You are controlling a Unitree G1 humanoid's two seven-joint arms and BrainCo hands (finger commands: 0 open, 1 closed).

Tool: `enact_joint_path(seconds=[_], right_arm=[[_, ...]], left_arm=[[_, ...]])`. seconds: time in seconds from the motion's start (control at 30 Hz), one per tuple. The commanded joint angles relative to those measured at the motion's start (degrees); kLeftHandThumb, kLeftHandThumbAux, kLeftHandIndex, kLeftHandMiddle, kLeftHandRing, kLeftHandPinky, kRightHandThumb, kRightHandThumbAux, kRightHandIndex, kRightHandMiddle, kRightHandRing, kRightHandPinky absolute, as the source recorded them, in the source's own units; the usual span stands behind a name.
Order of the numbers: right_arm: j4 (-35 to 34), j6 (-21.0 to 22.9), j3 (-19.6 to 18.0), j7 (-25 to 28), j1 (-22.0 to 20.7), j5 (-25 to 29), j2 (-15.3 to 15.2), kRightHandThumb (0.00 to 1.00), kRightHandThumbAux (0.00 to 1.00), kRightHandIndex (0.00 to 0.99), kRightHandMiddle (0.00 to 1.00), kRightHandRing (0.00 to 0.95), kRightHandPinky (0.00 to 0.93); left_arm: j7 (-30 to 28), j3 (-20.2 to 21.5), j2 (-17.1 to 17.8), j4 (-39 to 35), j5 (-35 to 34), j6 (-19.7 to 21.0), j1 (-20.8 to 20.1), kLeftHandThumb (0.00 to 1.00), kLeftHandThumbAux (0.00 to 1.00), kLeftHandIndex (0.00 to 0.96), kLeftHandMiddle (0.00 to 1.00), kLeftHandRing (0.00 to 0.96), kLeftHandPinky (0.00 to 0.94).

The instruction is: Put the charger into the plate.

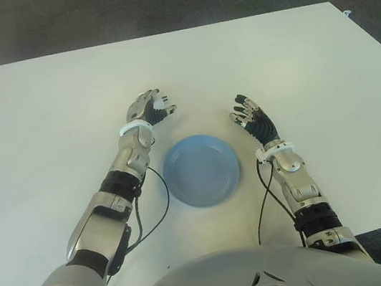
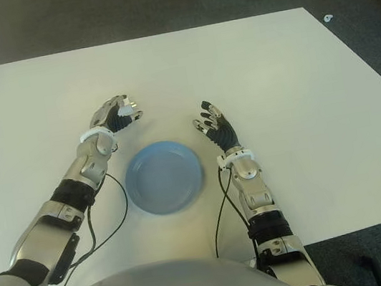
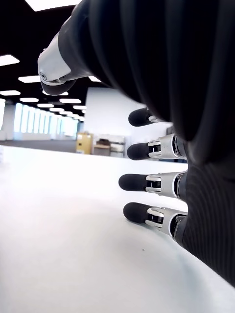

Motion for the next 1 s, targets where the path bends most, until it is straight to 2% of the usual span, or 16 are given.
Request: enact_joint_path(seconds=[0.03, 0.4, 0.57, 0.7, 0.77, 0.83, 1.0], right_arm=[[0.02, -0.03, -0.16, -0.04, 0.77, -0.12, -0.11, 0.189, 0.62, 0.019, 0.097, 0.104, 0.135], [-0.34, -0.11, -0.17, -0.21, 0.94, -0.3, -0.09, 0.189, 0.612, 0.018, 0.1, 0.105, 0.129], [-0.3, -0.07, -0.31, -0.22, 0.98, -0.17, -0.06, 0.189, 0.618, 0.016, 0.098, 0.103, 0.129], [-0.46, 0.11, -0.44, -0.27, 1.11, -0.14, -0.08, 0.189, 0.625, 0.011, 0.099, 0.104, 0.129], [-0.47, 0.03, -0.45, -0.37, 1.18, -0.19, -0.06, 0.189, 0.628, 0.01, 0.1, 0.105, 0.128], [-0.4, -0.07, -0.44, -0.47, 1.22, -0.23, -0.04, 0.189, 0.632, 0.01, 0.102, 0.107, 0.127], [-0.04, -0.03, -0.52, -0.47, 0.94, -0.21, -0.16, 0.19, 0.636, 0.009, 0.106, 0.109, 0.127]], left_arm=[[-0.45, -1.09, 0.57, 1.83, 0.37, -0.16, 0.79, 0.0, 0.339, 0.0, 0.0, 0.0, 0.0], [-2.84, -2.66, 3.38, -1.78, 0.66, -1.42, 3.96, 0.0, 0.345, 0.0, 0.0, 0.0, 0.0], [-5.8, -3.27, 7.59, -6.99, 1.24, -2.48, 8.08, 0.0, 0.358, 0.0, 0.0, 0.0, 0.0], [-12.24, -1.54, 14.54, -23.02, 2.16, -0.68, 16.24, 0.0, 0.364, 0.0, 0.0, 0.0, 0.0], [-15.24, -0.44, 16.9, -30.12, 2.66, 0.9, 19.14, 0.0, 0.365, 0.0, 0.0, 0.0, 0.0], [-17.58, 0.47, 18.57, -35.61, 3.03, 2.38, 21.17, 0.0, 0.364, 0.0, 0.0, 0.0, 0.006], [-21.35, 2.49, 20.21, -45.21, 3.51, 5.49, 24.53, 0.0, 0.361, 0.0, 0.0, 0.0, 0.019]])
